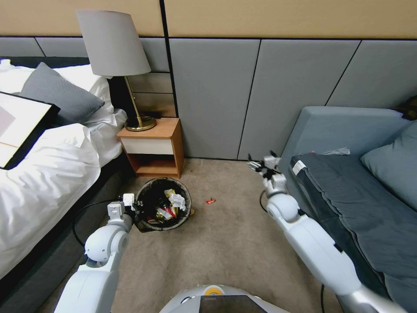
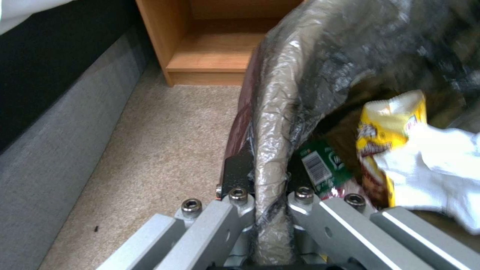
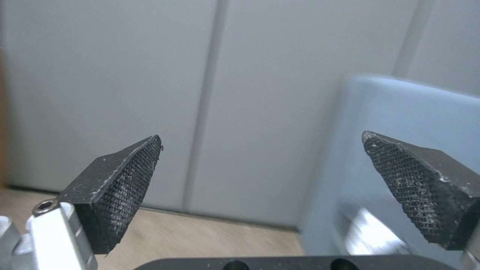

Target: Pick up the trash bin, then pick up the garbage from the floor and place it into the trash bin.

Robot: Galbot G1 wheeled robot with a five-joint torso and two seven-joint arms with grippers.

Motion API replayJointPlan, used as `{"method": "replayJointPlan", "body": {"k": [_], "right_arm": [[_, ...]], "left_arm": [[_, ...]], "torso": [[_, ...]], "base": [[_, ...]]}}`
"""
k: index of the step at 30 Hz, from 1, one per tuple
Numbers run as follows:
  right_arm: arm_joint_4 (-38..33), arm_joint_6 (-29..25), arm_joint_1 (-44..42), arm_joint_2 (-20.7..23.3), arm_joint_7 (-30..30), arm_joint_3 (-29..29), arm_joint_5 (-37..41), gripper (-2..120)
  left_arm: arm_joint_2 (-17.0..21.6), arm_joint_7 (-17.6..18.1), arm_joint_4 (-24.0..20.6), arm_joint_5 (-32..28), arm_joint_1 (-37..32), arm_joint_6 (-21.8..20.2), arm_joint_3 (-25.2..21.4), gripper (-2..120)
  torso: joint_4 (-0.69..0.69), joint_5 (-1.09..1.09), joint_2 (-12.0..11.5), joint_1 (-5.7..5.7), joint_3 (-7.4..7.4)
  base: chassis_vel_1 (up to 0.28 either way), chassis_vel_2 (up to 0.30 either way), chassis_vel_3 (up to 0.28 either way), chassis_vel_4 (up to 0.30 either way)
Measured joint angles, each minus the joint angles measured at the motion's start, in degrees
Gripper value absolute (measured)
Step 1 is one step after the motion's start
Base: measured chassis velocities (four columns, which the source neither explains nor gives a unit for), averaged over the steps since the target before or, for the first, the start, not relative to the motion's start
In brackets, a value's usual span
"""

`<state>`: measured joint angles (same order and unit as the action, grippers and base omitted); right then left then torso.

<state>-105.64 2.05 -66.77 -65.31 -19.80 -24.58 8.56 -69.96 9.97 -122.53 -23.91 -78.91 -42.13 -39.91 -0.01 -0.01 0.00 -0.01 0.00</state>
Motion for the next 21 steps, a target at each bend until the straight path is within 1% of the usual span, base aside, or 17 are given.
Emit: {"method": "replayJointPlan", "body": {"k": [2,3,6,9,21], "right_arm": [[-0.45,-0.85,-3.33,-3.96,0.28,-2.45,-1.54,100],[-0.45,-0.85,-3.33,-3.96,0.28,-2.45,-1.54,100],[-0.86,-1.93,-5.51,-6.68,0.70,-3.68,-2.75,100],[-0.84,-2.44,-5.88,-7.32,0.88,-3.89,-3.28,100],[-0.13,-2.67,-5.20,-7.40,0.87,-4.04,-3.23,100]], "left_arm": [[-0.08,-0.05,-0.32,0.03,-0.05,0.00,0.32,0],[-0.08,-0.05,-0.32,0.03,-0.05,0.00,0.32,0],[-0.16,-0.29,-0.72,0.03,-0.09,0.00,0.51,0],[-0.16,-0.43,-0.79,0.02,-0.21,0.00,0.40,0],[-0.14,-0.29,-1.46,-0.90,-0.61,0.00,-0.66,0]], "torso": [[0.00,0.01,0.00,0.00,-0.01],[0.00,0.01,0.00,0.00,-0.01],[0.01,0.00,0.00,0.00,0.00],[0.00,0.00,0.00,0.00,0.00],[0.01,0.00,0.00,0.00,0.00]], "base": [[0.000,0.000,0.000,0.000],[0.000,0.000,0.000,0.000],[0.000,0.000,0.000,0.000],[0.000,0.000,0.000,0.000],[0.000,0.000,0.000,0.000]]}}
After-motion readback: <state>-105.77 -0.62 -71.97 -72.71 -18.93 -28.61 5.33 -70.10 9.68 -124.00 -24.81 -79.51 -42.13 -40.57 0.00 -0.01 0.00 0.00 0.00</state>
